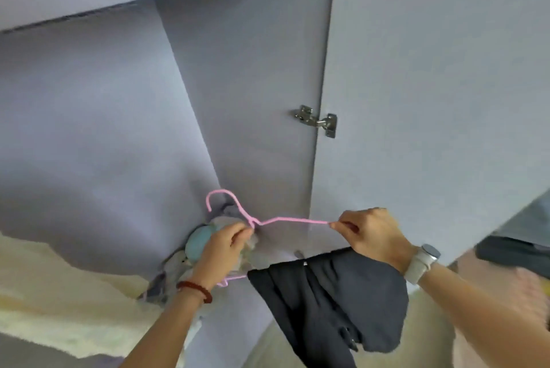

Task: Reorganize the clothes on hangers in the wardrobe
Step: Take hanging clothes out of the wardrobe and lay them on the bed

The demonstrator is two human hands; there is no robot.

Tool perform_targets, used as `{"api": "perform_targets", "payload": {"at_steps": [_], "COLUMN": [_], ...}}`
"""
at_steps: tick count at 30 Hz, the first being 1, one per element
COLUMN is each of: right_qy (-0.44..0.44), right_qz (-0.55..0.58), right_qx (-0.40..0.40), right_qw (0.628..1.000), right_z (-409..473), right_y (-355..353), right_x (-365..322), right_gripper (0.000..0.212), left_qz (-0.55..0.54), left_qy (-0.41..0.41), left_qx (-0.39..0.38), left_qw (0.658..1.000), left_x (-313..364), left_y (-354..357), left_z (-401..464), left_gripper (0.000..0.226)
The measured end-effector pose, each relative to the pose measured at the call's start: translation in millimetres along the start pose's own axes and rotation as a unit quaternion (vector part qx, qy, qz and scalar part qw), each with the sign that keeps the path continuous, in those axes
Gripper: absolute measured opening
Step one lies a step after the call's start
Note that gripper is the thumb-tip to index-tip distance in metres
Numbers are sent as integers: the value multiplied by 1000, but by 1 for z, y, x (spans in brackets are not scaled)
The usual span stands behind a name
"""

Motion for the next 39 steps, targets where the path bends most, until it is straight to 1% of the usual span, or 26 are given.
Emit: {"api": "perform_targets", "payload": {"at_steps": [2, 4, 6, 8, 10, 12, 14, 16, 18, 20, 22, 24, 26, 28, 30, 33, 37, 39], "right_qy": [23, 32, 90, 165, 210, 247, 311, 359, 379, 384, 379, 375, 367, 361, 383, 444, 525, 526], "right_qz": [-52, -96, -133, -149, -151, -151, -126, -107, -107, -155, -246, -298, -318, -331, -334, -313, -270, -270], "right_qx": [-12, -27, -26, -8, 17, 14, -2, 6, 70, 146, 219, 258, 264, 261, 266, 269, 277, 281], "right_qw": [998, 994, 987, 975, 966, 957, 942, 927, 917, 898, 865, 839, 833, 832, 819, 795, 758, 756], "right_z": [-23, -40, -53, -77, -111, -147, -185, -219, -243, -261, -279, -297, -314, -333, -358, -397, -423, -422], "right_y": [-11, -22, -43, -66, -81, -90, -98, -106, -120, -142, -176, -209, -231, -242, -252, -258, -263, -267], "right_x": [17, 34, 67, 100, 122, 139, 157, 168, 174, 182, 197, 218, 243, 266, 287, 315, 344, 349], "right_gripper": [35, 38, 37, 34, 30, 31, 33, 35, 33, 26, 23, 21, 24, 32, 37, 35, 16, 19], "left_qz": [-35, -53, -69, -84, -112, -139, -147, -139, -129, -132, -152, -177, -198, -210, -194, -177, -159, -161], "left_qy": [2, 16, 37, 68, 104, 139, 185, 243, 278, 296, 281, 248, 225, 211, 229, 272, 345, 359], "left_qx": [-47, -80, -118, -151, -159, -171, -209, -225, -222, -221, -250, -302, -330, -351, -375, -396, -359, -333], "left_qw": [998, 995, 990, 983, 975, 966, 949, 933, 926, 920, 914, 903, 895, 888, 877, 859, 853, 857], "left_x": [12, 24, 46, 75, 105, 132, 162, 195, 226, 254, 279, 305, 333, 360, 384, 425, 481, 502], "left_y": [42, 78, 109, 135, 154, 171, 190, 208, 228, 251, 279, 310, 340, 367, 393, 423, 458, 472], "left_z": [1, 3, 3, -1, -9, -18, -28, -35, -39, -50, -67, -88, -102, -112, -126, -147, -155, -145], "left_gripper": [17, 28, 33, 31, 25, 17, 8, 6, 9, 12, 13, 13, 12, 10, 13, 17, 14, 12]}}
Point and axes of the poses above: each hand's wrist, its own z-axis towards the middle knuckle, its own y-axis out of the palm, x = y × z, the point moved 6 cm from there along z, towards the middle knuckle, and after that the axes turned 11 degrees about x, right-handed, at the moved point
